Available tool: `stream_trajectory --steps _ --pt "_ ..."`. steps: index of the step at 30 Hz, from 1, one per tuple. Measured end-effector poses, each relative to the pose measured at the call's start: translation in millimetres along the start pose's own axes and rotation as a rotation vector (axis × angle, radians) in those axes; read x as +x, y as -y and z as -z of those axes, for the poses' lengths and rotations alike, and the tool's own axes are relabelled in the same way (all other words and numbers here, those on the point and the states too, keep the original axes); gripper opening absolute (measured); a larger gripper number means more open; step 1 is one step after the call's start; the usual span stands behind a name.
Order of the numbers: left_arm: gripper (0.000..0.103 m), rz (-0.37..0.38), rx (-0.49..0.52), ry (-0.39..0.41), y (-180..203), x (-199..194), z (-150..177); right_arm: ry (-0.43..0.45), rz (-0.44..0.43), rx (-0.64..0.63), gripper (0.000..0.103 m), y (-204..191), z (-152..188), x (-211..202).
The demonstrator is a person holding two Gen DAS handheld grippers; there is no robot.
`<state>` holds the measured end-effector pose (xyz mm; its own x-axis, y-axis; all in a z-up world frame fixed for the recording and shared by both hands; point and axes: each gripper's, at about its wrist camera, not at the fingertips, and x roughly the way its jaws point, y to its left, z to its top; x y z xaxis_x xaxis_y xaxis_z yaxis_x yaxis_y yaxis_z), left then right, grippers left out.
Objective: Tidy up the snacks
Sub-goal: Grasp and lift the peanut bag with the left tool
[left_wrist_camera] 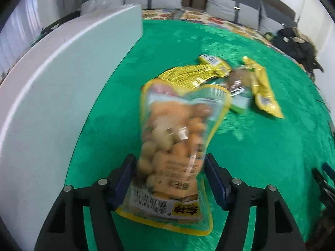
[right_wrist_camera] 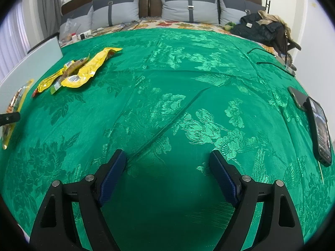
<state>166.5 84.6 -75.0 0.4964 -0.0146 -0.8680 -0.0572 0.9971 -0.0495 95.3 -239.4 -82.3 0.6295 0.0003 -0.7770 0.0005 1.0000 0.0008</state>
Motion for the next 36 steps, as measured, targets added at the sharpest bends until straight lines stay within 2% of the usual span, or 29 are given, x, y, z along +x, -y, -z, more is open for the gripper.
stream_trajectory --steps 5,8,14,36 --pt "0.088 -0.036 0.031 0.036 2.0 11.2 3.0 0.000 0.000 0.000 0.085 0.0 -0.2 0.2" --pt "0.103 -0.041 0.007 0.045 -7.8 18.0 3.7 0.000 0.000 0.000 0.085 -0.1 -0.3 0.2" --pt "0.103 -0.036 0.016 0.078 -12.0 22.0 2.0 0.000 0.000 0.000 0.085 0.0 -0.3 0.4" --pt "0.103 -0.036 0.016 0.081 -11.6 20.6 3.9 -0.001 0.000 0.000 0.085 0.0 -0.5 0.7"
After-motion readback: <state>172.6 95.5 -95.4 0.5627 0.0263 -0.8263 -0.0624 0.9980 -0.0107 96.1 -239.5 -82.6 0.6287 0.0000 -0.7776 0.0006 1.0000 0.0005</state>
